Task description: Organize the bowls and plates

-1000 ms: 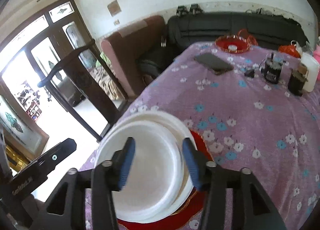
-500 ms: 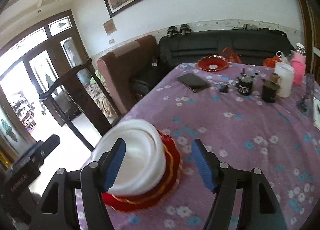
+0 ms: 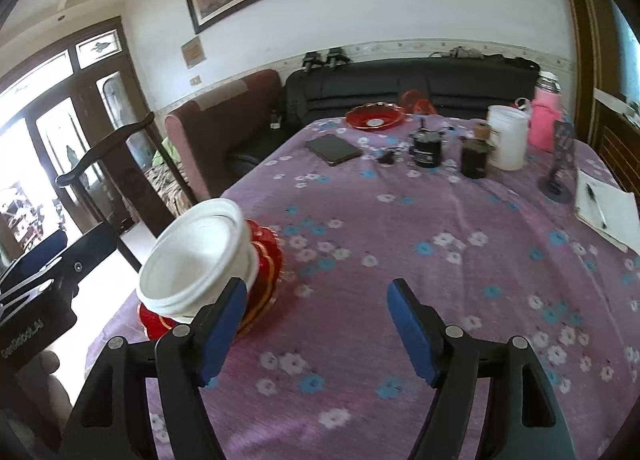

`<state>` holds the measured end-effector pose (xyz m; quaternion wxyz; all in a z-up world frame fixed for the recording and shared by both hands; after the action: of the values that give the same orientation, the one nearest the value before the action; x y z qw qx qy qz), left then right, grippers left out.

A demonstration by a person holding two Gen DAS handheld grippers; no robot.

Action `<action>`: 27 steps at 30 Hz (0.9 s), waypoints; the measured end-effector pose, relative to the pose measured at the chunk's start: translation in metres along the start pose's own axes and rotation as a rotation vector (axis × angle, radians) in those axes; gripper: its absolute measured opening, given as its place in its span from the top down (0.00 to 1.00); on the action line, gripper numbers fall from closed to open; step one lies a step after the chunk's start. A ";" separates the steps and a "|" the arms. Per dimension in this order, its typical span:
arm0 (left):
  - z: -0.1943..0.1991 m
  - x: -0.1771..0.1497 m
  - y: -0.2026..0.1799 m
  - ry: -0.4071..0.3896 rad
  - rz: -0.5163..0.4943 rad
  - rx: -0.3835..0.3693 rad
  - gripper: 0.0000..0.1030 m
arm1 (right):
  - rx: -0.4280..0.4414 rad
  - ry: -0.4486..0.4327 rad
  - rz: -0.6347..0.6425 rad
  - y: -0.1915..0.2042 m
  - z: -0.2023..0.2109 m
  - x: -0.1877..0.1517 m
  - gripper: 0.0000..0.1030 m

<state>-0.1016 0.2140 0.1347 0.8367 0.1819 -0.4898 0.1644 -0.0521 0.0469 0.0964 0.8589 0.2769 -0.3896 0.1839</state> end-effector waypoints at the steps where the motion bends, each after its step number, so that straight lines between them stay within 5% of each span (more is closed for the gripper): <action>1: 0.004 0.000 -0.006 -0.005 -0.010 -0.009 0.06 | -0.013 -0.008 -0.005 -0.005 0.006 -0.002 0.24; 15: 0.035 -0.020 -0.097 -0.031 -0.177 -0.094 0.06 | -0.212 -0.072 -0.062 -0.072 0.059 -0.021 0.20; 27: 0.035 -0.037 -0.128 0.008 -0.215 -0.137 0.06 | -0.373 -0.095 -0.098 -0.108 0.084 -0.025 0.16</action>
<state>-0.0872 0.0818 0.0993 0.8618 0.1753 -0.4742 0.0405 -0.0583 -0.0924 0.0867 0.8838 0.1398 -0.4433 0.0533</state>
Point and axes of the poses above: each gripper's, at about its wrist camera, not at the fingertips, and z roughly against the way its jaws point, y to its left, x to its top, the point moved 7 cm from there along -z, roughly the way its jaws point, and after that the axes turned 10 degrees about x, right-handed, at the moved point
